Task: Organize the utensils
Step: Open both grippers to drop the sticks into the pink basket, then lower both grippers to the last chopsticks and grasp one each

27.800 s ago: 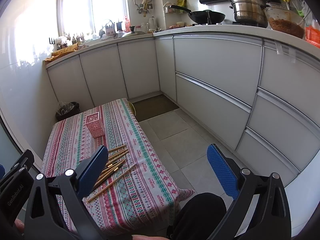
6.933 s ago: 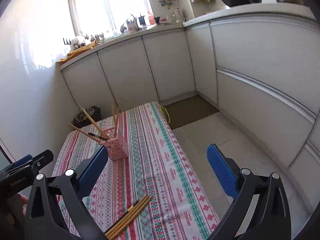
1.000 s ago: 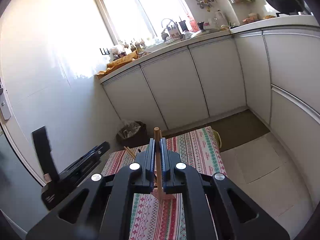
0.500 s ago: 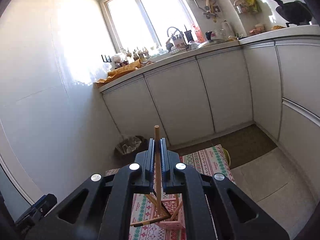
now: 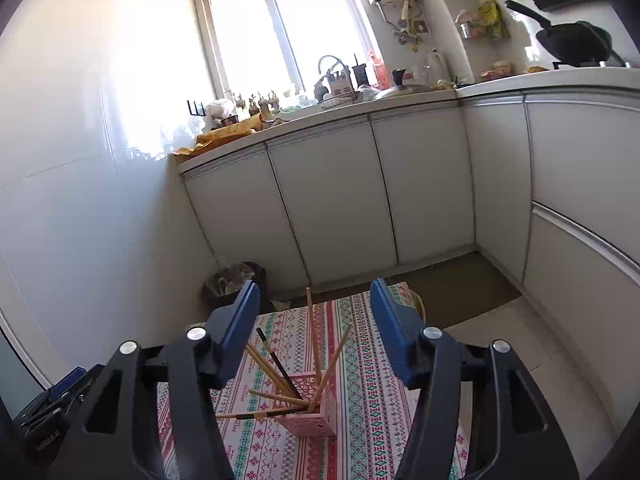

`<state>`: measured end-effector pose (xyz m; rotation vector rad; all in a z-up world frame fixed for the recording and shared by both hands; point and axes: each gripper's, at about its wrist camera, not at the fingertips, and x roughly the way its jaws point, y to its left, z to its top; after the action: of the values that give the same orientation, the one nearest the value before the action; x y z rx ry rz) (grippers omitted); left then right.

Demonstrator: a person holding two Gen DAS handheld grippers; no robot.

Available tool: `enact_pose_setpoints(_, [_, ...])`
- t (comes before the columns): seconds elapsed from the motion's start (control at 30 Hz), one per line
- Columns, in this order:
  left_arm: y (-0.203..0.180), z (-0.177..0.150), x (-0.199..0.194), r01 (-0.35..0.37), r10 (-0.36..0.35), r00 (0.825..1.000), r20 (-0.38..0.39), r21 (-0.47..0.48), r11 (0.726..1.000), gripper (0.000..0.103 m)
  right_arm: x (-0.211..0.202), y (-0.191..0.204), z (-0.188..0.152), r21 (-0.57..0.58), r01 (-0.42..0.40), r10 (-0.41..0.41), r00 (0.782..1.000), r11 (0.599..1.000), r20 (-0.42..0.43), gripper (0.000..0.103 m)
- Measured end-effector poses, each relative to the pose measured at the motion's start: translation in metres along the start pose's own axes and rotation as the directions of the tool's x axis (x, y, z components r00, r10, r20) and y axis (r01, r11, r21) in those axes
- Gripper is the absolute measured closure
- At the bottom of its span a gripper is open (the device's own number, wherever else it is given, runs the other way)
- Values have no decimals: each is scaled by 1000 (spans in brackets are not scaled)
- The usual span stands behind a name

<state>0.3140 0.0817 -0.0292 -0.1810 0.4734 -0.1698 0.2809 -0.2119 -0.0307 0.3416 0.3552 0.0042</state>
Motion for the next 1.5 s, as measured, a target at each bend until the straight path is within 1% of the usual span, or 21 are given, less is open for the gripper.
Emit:
enact_pose_setpoints(0.17, [-12, -3, -9, 0, 0, 1000, -6, 14, 1000, 19, -19, -14, -7, 4, 31, -31, 999, 999, -20, 40])
enact_pose_setpoints(0.27, [-19, -6, -15, 4, -4, 1000, -6, 27, 1000, 11, -32, -20, -15, 3, 50, -50, 999, 999, -19, 34])
enact_pose_setpoints(0.33, [-24, -9, -18, 1, -1, 1000, -5, 43, 999, 8, -40, -25, -20, 7, 62, -61, 998, 998, -19, 26])
enact_pose_setpoints(0.43, [-33, -14, -21, 8, -7, 1000, -18, 65, 998, 7, -49, -30, -27, 10, 72, -72, 997, 997, -22, 17])
enact_pose_setpoints(0.53, [-38, -19, -21, 19, -16, 999, -46, 75, 997, 7, -59, -39, -34, 31, 85, -84, 996, 996, -20, 7])
enact_pose_setpoints(0.67, [-47, -27, -18, 27, -17, 996, -89, 111, 994, 7, -65, -52, -44, 49, 110, -107, 992, 993, -63, 7])
enact_pose_setpoints(0.73, [-52, -34, -11, 32, -14, 991, -135, 136, 990, 7, -69, -62, -54, 64, 130, -123, 987, 989, -105, 7])
enact_pose_setpoints(0.77, [-56, -39, -4, 40, -10, 983, -182, 159, 986, 7, -72, -69, -61, 80, 138, -127, 983, 987, -131, 7])
enact_pose_setpoints(0.8, [-60, -44, 4, 51, -5, 972, -235, 186, 981, 7, -76, -77, -71, 100, 148, -131, 978, 984, -163, 7])
enact_pose_setpoints(0.87, [-73, -65, 26, 93, 9, 929, -370, 257, 962, 7, -80, -89, -90, 129, 167, -134, 963, 977, -234, 7])
enact_pose_setpoints(0.93, [-85, -92, 50, 139, 44, 869, -493, 329, 934, 7, -83, -103, -114, 154, 188, -132, 940, 970, -316, 7])
enact_pose_setpoints(0.97, [-91, -108, 62, 161, 65, 836, -546, 356, 921, 7, -84, -109, -125, 164, 202, -132, 925, 966, -357, 7])
enact_pose_setpoints(1.0, [-96, -125, 75, 179, 96, 795, -600, 383, 906, 7, -83, -115, -136, 178, 210, -125, 908, 961, -399, 7])
enact_pose_setpoints(1.07, [-100, -154, 96, 190, 159, 725, -670, 417, 889, 7, -78, -127, -154, 235, 226, -90, 873, 945, -480, 7])
enact_pose_setpoints(1.1, [-101, -167, 104, 194, 179, 695, -696, 421, 886, 7, -75, -132, -159, 264, 226, -64, 860, 938, -506, 7])
enact_pose_setpoints(1.13, [-101, -177, 112, 197, 191, 668, -719, 418, 887, 7, -75, -134, -161, 278, 224, -51, 855, 934, -516, 7])
enact_pose_setpoints(1.2, [-99, -190, 122, 197, 198, 633, -748, 404, 893, 7, -77, -138, -162, 278, 238, -66, 857, 931, -511, 7])
enact_pose_setpoints(1.3, [-98, -199, 131, 179, 222, 609, -761, 405, 897, 7, -78, -142, -161, 270, 255, -84, 852, 929, -516, 7])
enact_pose_setpoints(1.4, [-96, -204, 139, 173, 228, 597, -769, 401, 899, 9, -75, -146, -163, 277, 261, -74, 838, 925, -540, 7])
enact_pose_setpoints(1.43, [-96, -207, 141, 174, 231, 588, -776, 400, 900, 12, -75, -148, -164, 280, 265, -74, 835, 923, -545, 7])
enact_pose_setpoints(1.5, [-94, -213, 147, 184, 218, 560, -799, 377, 908, 14, -75, -152, -165, 291, 269, -71, 834, 918, -547, 7])
